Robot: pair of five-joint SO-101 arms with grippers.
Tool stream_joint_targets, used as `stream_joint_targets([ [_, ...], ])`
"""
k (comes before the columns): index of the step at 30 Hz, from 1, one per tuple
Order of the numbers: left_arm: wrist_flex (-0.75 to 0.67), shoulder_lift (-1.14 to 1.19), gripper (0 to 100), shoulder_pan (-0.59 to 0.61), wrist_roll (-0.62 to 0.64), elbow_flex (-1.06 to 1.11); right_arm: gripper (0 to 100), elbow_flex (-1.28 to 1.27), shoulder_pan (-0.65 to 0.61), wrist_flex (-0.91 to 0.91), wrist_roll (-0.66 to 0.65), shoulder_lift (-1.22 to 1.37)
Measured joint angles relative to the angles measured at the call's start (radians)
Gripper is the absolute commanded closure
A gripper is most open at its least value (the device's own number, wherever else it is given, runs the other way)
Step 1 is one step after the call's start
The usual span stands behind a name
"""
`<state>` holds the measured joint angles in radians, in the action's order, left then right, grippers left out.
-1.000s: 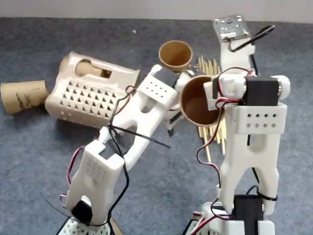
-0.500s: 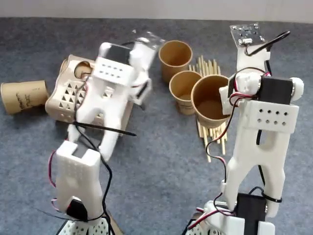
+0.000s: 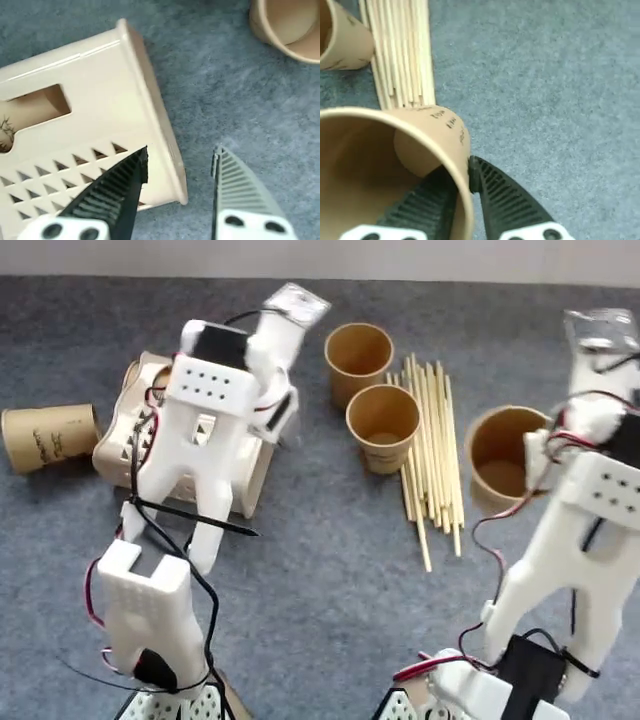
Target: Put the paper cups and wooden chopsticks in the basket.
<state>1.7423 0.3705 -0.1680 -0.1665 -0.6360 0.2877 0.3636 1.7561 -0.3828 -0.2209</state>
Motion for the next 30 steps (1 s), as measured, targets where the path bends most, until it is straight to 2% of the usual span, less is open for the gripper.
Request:
stream_joint_targets([
  [9, -0.005, 0.103, 77, 0.034, -0.002, 0.000, 99.3, 0.000, 0.219, -0.046, -0.009, 0.000],
  [17, -0.028, 0.247, 77, 0.049, 0.002, -0.021, 99.3, 0.000, 0.250, -0.054, -0.052, 0.000],
  [21, -0.028, 0.267, 77, -0.032, 0.023, -0.029, 99.3, 0.000, 0.250, -0.054, -0.052, 0.000],
  [30, -0.057, 0.334, 77, -0.301, 0.104, -0.008, 99.3, 0.000, 0.250, -0.054, -0.055, 0.000],
])
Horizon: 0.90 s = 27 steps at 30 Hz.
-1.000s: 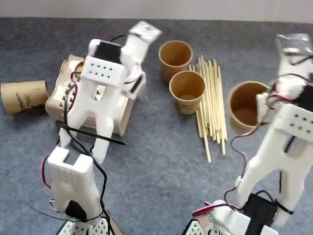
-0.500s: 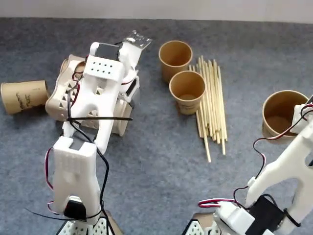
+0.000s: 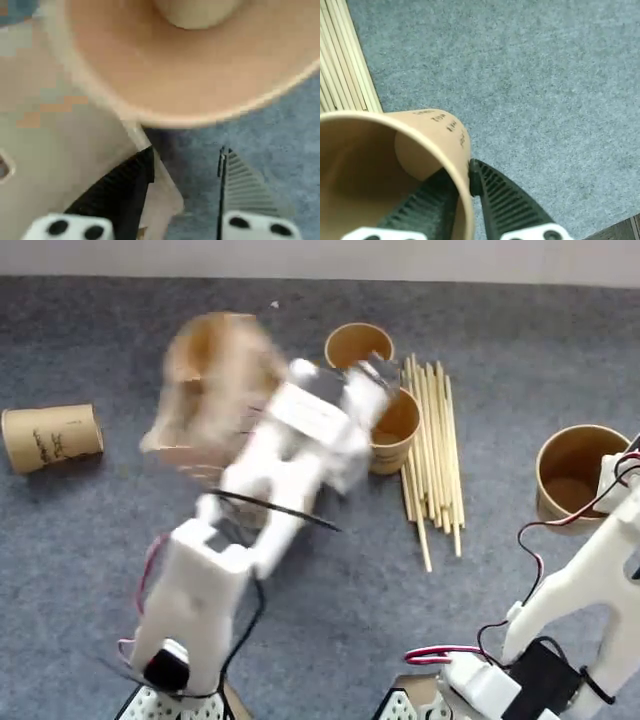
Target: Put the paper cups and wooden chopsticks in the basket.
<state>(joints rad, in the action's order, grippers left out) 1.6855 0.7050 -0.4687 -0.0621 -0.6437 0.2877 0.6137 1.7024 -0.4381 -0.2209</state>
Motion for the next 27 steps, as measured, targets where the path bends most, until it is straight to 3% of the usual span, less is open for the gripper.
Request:
stream_joint_targets([
  [6, -0.038, 0.132, 77, -0.058, 0.014, 0.002, 99.3, 0.000, 0.000, 0.000, 0.000, 0.000],
  [14, -0.038, 0.103, 77, -0.057, 0.011, 0.003, 99.3, 0.000, -0.002, 0.000, 0.000, 0.000],
  [27, 0.057, -0.293, 77, -0.055, -0.020, 0.005, 99.3, 0.000, -0.025, 0.000, 0.000, 0.000],
])
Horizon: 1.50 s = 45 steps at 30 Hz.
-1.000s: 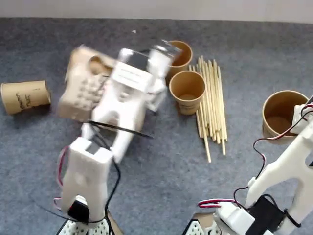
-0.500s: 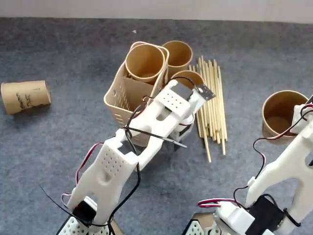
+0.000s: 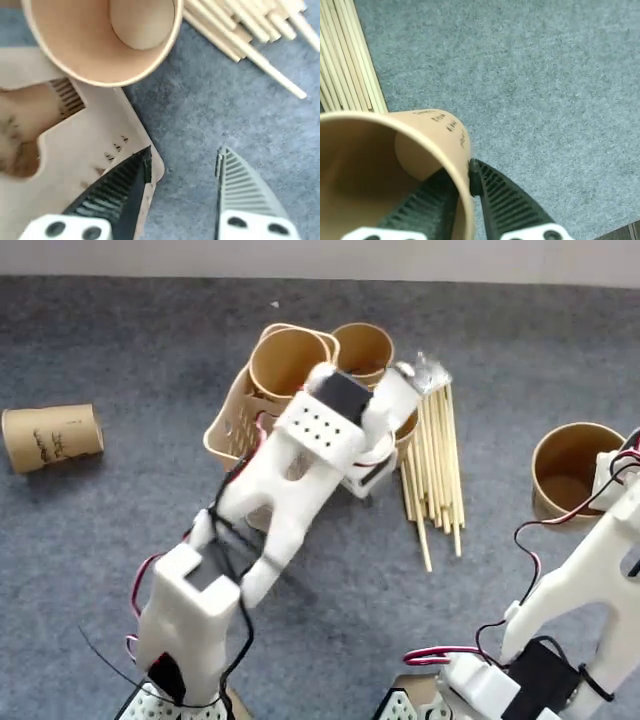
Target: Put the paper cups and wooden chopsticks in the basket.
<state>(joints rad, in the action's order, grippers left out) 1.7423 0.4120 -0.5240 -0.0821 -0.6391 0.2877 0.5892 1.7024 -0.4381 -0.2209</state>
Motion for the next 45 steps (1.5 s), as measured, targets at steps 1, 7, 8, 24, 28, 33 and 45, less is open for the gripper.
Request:
stream_joint_targets([
  [1, 0.002, -0.040, 77, 0.000, -0.005, 0.000, 99.3, 0.000, -0.008, 0.000, 0.000, 0.000],
  [7, 0.002, -0.336, 77, 0.002, -0.052, 0.000, 99.3, 0.000, -0.023, 0.000, 0.000, 0.000],
  [8, -0.012, -0.397, 77, 0.002, -0.054, 0.000, 99.3, 0.000, -0.021, 0.000, 0.000, 0.000],
  [24, -0.189, -0.792, 77, 0.953, -0.120, 0.321, 99.3, 0.000, -0.178, 0.000, 0.064, 0.000],
  [28, -0.345, -0.620, 77, 1.111, -0.120, 0.532, 99.3, 0.000, -0.301, 0.000, 0.106, 0.000],
  [33, -0.445, -0.399, 77, 1.220, -0.120, 0.531, 99.3, 0.000, -0.416, 0.000, 0.157, 0.000],
  [45, -0.465, 0.175, 77, 1.343, -0.089, 0.021, 99.3, 0.000, -0.523, 0.000, 0.193, 0.000],
])
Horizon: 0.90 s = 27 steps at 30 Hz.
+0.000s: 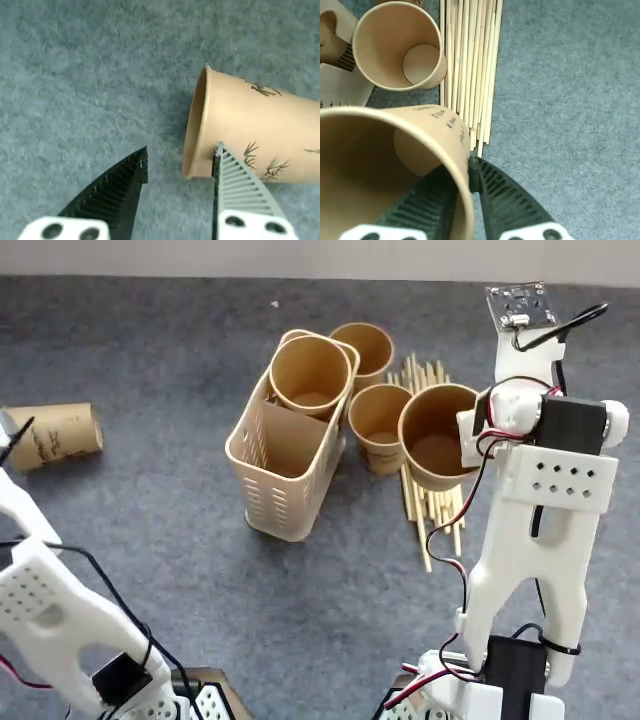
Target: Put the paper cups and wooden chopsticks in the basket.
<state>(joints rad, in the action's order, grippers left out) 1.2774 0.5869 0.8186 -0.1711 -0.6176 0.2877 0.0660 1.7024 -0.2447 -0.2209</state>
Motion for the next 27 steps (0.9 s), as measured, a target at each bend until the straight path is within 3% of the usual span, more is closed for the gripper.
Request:
stream_joint_targets([
  [7, 0.080, 0.239, 77, -0.029, 0.002, -0.316, 99.3, 0.000, 0.000, 0.000, 0.000, 0.000],
  [16, 0.339, 0.427, 77, -0.072, 0.002, -0.637, 99.3, 0.000, 0.000, 0.000, 0.006, 0.000],
  [20, 0.413, 0.465, 77, -0.121, 0.002, -0.690, 99.3, 0.000, 0.000, 0.000, 0.006, 0.000],
  [27, 0.408, 0.575, 77, -0.247, -0.002, -0.690, 99.3, 0.000, 0.000, 0.003, 0.006, 0.000],
])
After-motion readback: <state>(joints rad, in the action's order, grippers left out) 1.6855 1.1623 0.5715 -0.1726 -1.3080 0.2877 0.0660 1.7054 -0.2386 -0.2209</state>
